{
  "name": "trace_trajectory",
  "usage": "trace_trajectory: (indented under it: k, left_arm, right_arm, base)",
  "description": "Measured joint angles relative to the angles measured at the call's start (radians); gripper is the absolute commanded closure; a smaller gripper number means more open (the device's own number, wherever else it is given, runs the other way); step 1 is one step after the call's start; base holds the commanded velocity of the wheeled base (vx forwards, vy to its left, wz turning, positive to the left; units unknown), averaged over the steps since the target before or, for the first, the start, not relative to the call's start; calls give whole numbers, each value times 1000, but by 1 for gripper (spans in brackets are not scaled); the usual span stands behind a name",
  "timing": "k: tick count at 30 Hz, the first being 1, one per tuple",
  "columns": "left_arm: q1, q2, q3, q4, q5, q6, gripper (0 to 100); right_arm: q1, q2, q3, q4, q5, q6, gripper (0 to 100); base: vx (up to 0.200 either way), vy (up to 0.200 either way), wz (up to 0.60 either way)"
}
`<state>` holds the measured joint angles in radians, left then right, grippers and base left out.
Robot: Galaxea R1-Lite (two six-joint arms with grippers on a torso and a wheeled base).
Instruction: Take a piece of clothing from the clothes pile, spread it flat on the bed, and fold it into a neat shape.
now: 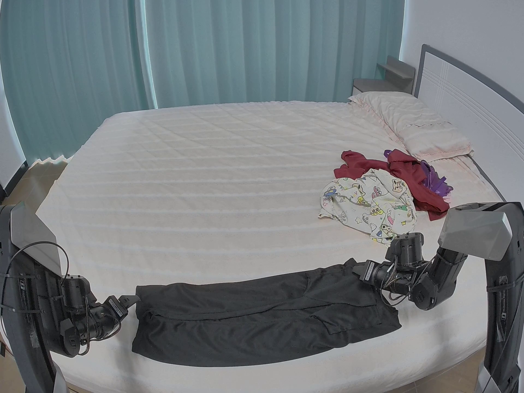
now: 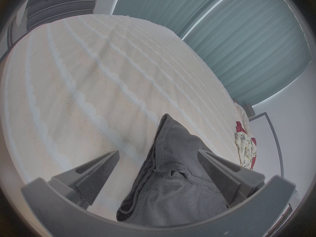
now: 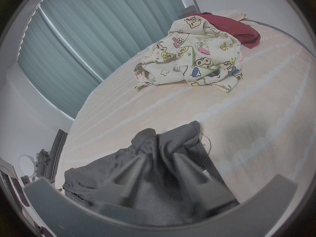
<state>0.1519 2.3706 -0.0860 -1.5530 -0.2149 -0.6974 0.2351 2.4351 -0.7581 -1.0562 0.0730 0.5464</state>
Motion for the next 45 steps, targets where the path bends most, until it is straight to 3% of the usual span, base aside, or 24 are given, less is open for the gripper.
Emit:
trace_trajectory:
  k: [9,19,25,45]
  left_arm:
    - [-1,0,0,0,0,2,0]
    - [-2,0,0,0,3,3,0]
    - [-2,0,1,0,5,3,0]
    - [-5,2,1,0,8,6,0]
  right_arm:
    - [16,-84,-33,10,-1,-1,0]
    - [155,-97,-173,163,-6,-11,0]
    - [199,-16,-256,234,-18,-104,0]
    - [226,51,-358,407,-24,-229,0]
  base:
    - [0,0,0]
    - [0,0,0]
    - [0,0,0]
    - [0,0,0]
